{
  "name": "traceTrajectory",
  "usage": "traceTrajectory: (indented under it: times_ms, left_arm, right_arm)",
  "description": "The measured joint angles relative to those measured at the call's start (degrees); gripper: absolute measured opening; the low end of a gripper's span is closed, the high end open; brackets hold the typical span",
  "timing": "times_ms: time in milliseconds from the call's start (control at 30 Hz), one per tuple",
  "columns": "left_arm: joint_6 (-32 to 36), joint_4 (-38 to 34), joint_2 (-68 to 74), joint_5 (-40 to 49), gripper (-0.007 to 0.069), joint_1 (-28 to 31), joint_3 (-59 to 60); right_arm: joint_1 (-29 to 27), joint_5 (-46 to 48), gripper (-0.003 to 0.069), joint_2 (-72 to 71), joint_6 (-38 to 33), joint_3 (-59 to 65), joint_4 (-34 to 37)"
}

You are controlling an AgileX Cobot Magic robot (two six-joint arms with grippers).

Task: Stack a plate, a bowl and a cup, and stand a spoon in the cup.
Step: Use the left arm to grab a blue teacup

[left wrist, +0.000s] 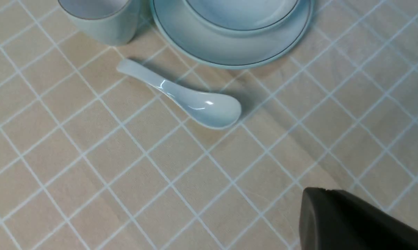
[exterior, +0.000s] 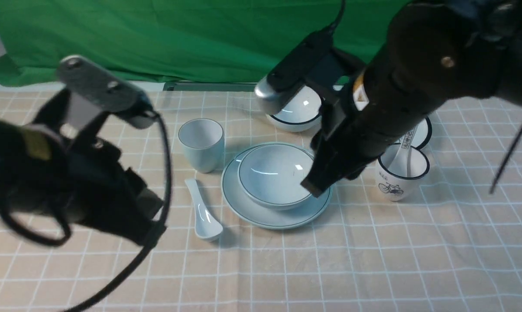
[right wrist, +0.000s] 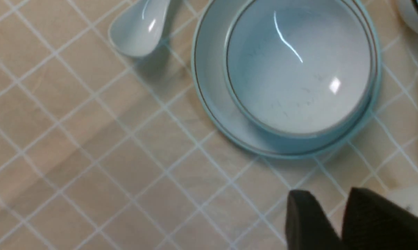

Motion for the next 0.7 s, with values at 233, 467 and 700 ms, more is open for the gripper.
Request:
traceTrajectory:
  times_ms: [233,467,700]
  left_arm:
    - [5.35,4.92,25.28,2.44,0.0134,2.01,-20.95]
    - [10.57,5.70,39.72,5.18,0.0371,5.31,-33.53]
    - [13.43,6.52,49.20,1.09,0.0397,6.64,-39.10]
  right_arm:
    - [0.00,-0.28,0.0118,-16.97,4.20,16.59,0.47]
    - [0.00,-2.44,0.0132,-28.96,8.24,29.35,0.64]
    - [0.00,-2.83,0.0143,-38.42,12.94,37.13,0.69]
